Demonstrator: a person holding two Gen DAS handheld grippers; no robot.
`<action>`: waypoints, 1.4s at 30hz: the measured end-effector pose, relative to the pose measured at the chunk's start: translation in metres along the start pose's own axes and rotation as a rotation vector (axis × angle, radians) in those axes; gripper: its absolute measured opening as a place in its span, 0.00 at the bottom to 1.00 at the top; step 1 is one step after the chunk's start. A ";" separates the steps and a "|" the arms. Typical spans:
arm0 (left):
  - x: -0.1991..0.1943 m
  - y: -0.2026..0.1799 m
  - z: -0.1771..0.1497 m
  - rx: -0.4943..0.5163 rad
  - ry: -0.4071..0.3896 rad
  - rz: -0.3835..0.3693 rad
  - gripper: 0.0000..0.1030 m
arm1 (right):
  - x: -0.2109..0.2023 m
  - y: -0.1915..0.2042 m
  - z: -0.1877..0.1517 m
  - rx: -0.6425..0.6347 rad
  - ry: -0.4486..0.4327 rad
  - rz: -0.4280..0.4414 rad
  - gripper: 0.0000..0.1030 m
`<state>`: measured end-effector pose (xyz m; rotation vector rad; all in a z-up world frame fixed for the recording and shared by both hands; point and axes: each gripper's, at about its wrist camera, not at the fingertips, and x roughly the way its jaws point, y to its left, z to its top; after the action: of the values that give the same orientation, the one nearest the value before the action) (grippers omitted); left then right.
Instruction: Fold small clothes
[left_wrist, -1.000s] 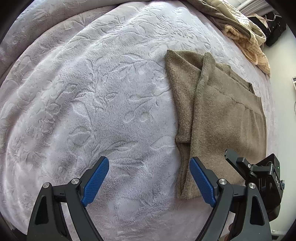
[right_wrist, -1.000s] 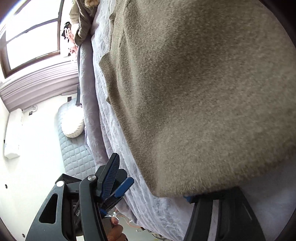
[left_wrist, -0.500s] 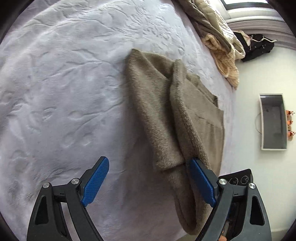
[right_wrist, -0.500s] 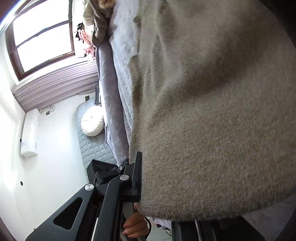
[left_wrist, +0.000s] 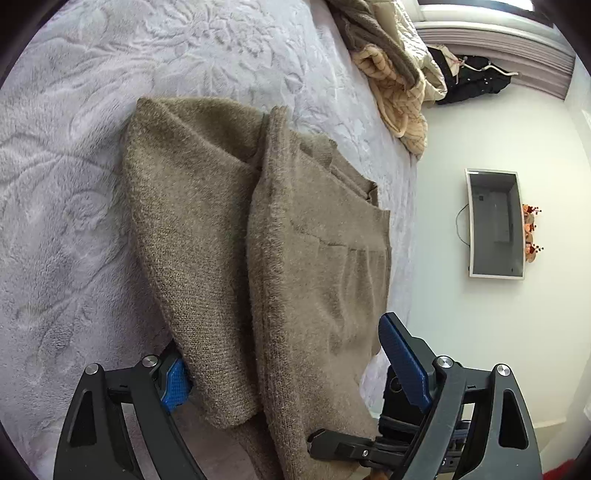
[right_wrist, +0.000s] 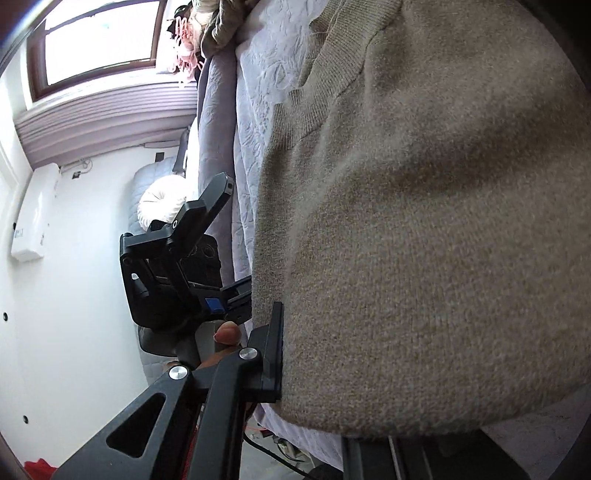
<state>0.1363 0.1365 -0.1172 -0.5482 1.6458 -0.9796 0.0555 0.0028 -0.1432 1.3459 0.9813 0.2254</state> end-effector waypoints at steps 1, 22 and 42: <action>0.003 0.002 0.001 -0.007 0.005 0.023 0.87 | 0.003 -0.001 -0.001 -0.005 0.025 -0.016 0.08; 0.033 -0.021 -0.002 0.189 -0.042 0.393 0.21 | -0.055 -0.028 0.055 -0.183 0.041 -0.551 0.12; 0.078 -0.208 -0.021 0.352 -0.087 0.251 0.17 | -0.108 -0.100 0.060 -0.001 0.046 -0.155 0.12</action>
<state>0.0660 -0.0315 0.0114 -0.1406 1.3844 -1.0130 -0.0064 -0.1375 -0.1872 1.2614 1.1187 0.1397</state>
